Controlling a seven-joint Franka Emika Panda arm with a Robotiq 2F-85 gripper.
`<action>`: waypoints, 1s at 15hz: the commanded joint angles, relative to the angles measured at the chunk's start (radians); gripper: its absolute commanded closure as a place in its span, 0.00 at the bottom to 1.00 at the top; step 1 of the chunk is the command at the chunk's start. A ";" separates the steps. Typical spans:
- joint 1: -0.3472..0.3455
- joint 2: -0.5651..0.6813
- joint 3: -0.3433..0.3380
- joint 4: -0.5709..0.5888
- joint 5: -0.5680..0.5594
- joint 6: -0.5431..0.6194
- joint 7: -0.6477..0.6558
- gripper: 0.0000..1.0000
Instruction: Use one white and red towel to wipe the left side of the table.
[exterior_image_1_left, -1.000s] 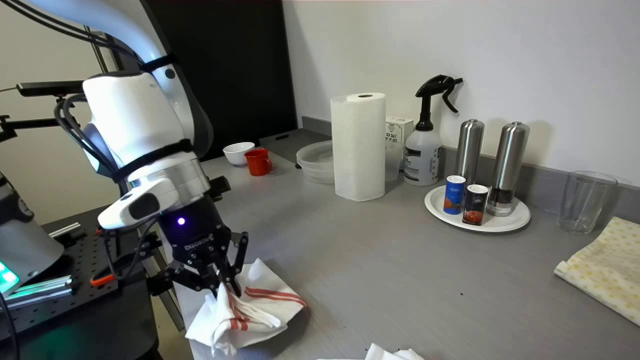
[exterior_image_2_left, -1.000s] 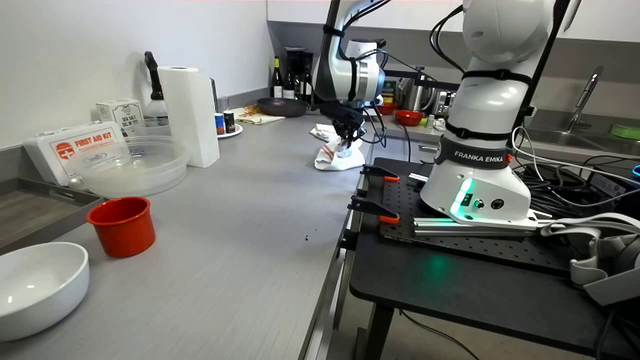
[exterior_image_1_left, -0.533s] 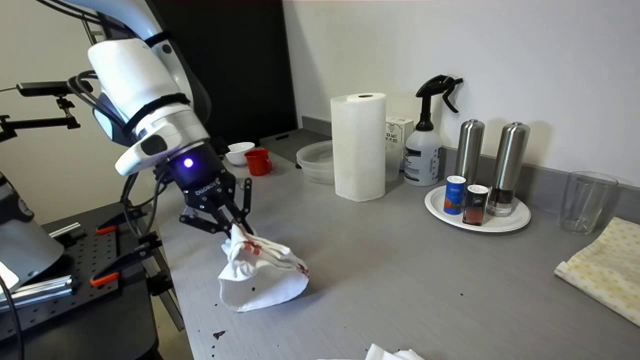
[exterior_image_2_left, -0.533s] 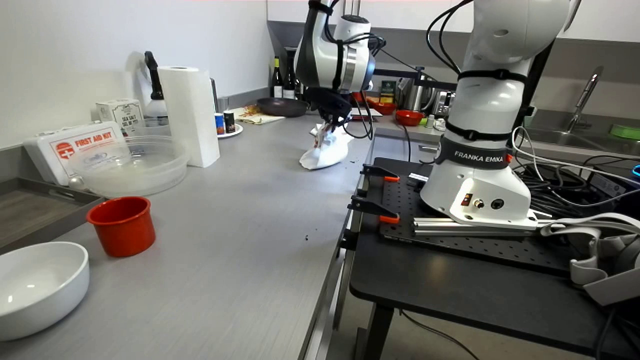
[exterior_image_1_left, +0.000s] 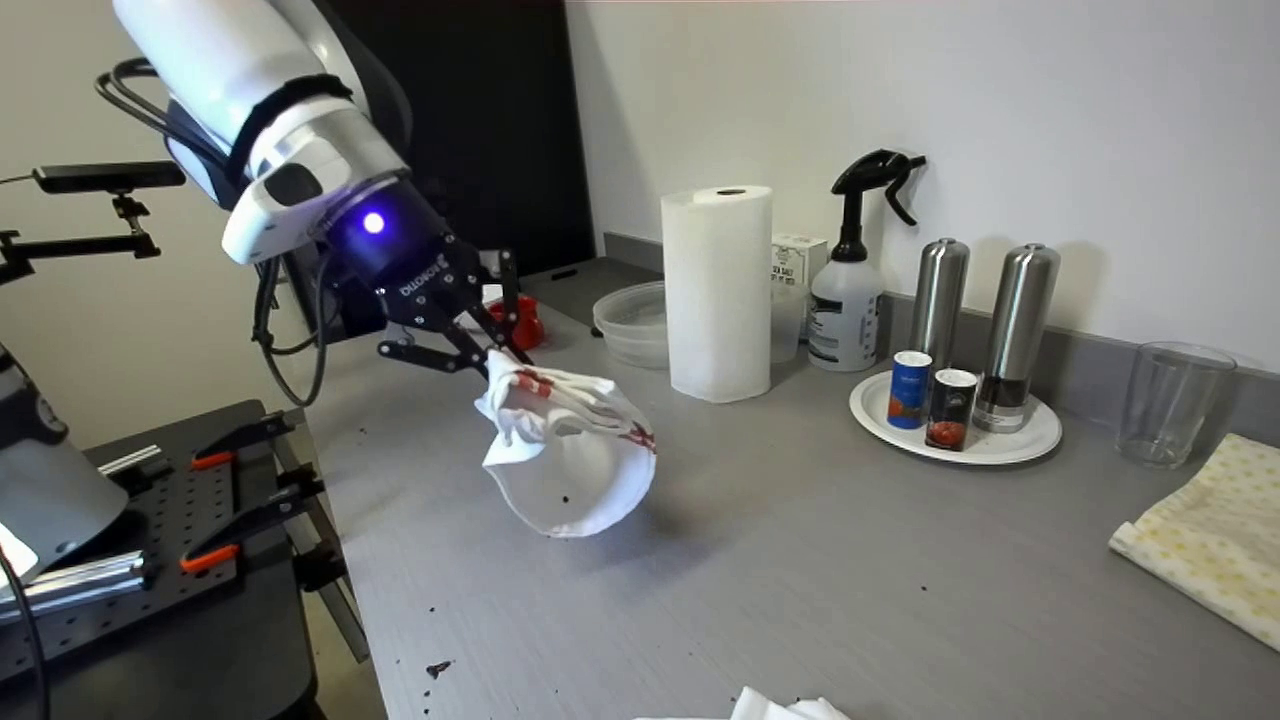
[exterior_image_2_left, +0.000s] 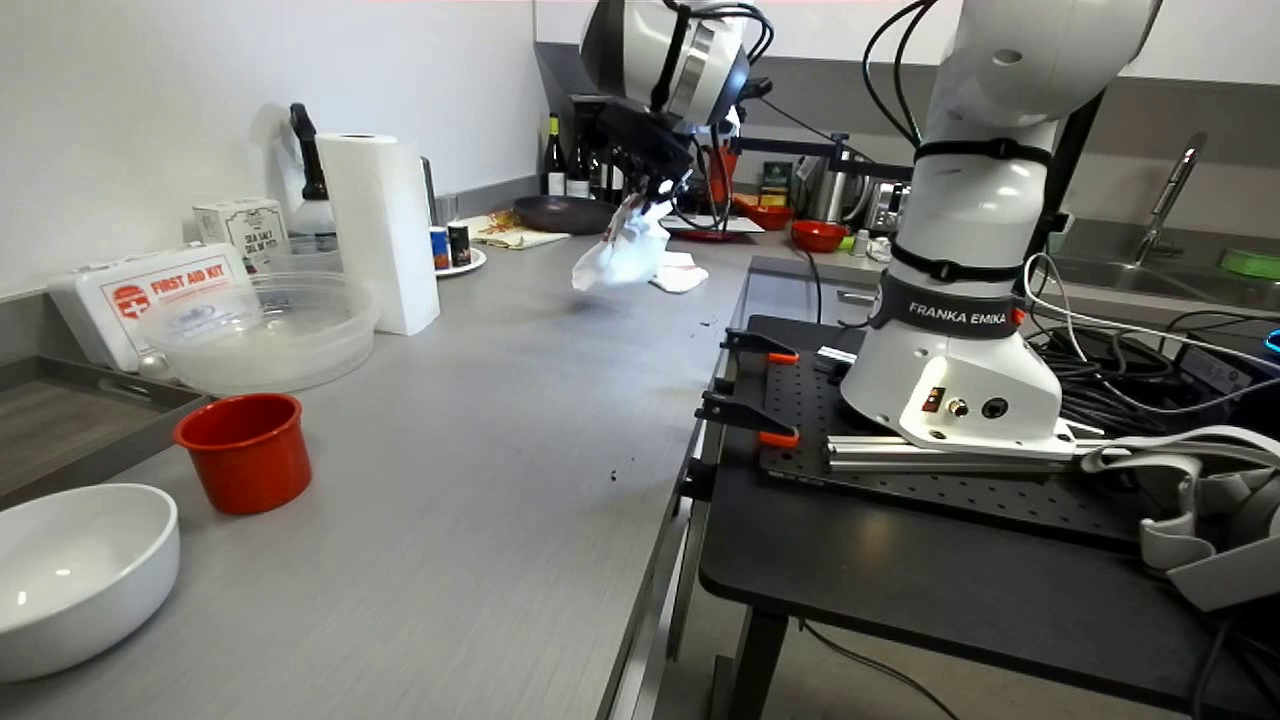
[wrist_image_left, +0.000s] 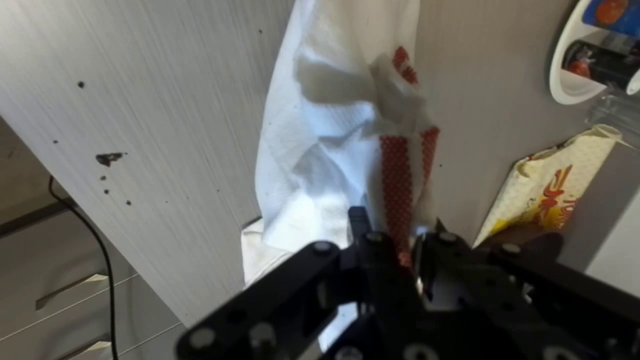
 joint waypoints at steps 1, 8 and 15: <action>-0.046 -0.090 -0.055 0.042 0.000 -0.075 -0.097 0.97; -0.190 0.009 -0.154 0.312 -0.260 -0.429 -0.041 0.97; -0.208 0.116 -0.184 0.734 -0.597 -1.001 0.187 0.97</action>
